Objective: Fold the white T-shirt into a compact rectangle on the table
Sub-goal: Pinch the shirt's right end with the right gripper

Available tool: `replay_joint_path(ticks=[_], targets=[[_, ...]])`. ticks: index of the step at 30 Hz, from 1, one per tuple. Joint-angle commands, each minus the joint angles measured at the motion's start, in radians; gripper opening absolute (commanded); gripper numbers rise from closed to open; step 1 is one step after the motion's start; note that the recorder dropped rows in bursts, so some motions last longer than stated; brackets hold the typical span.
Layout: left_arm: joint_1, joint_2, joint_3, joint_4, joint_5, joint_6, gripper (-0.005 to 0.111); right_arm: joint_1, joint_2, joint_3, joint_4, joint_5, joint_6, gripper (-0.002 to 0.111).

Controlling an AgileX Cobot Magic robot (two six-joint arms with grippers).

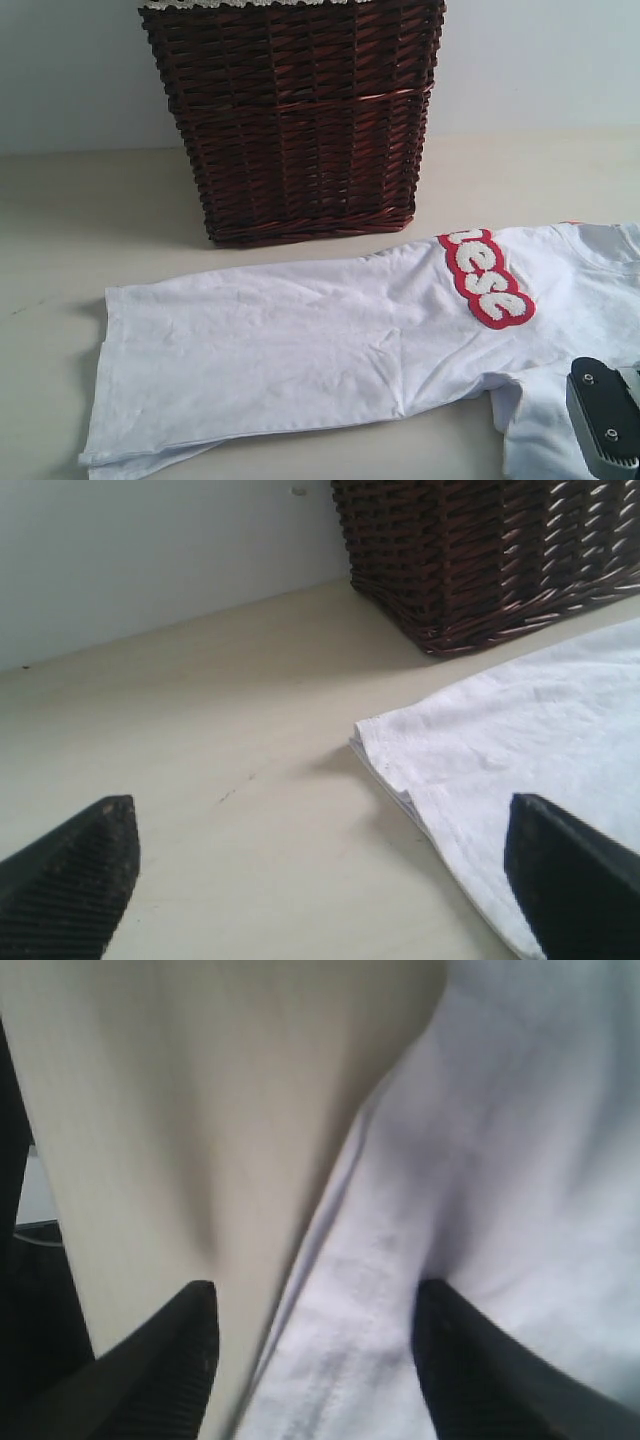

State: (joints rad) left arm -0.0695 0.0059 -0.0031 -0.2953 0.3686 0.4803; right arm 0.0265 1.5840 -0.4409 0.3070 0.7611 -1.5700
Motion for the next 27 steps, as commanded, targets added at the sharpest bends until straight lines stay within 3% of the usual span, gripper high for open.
replay_joint_path(ticks=[1,9,21,27], targets=[[0.004,-0.006,0.003,0.000,-0.003,-0.001,0.094,0.002,0.089,0.074,-0.051,-0.289,-0.002,0.052],[0.004,-0.006,0.003,0.000,-0.003,-0.001,0.094,0.002,0.122,0.075,-0.049,-0.325,0.038,0.002],[0.004,-0.006,0.003,0.000,-0.003,-0.001,0.094,0.002,-0.066,0.073,-0.049,-0.169,0.082,0.000],[0.004,-0.006,0.003,0.000,0.000,-0.001,0.094,0.002,-0.187,0.073,0.003,-0.338,0.082,0.000]])
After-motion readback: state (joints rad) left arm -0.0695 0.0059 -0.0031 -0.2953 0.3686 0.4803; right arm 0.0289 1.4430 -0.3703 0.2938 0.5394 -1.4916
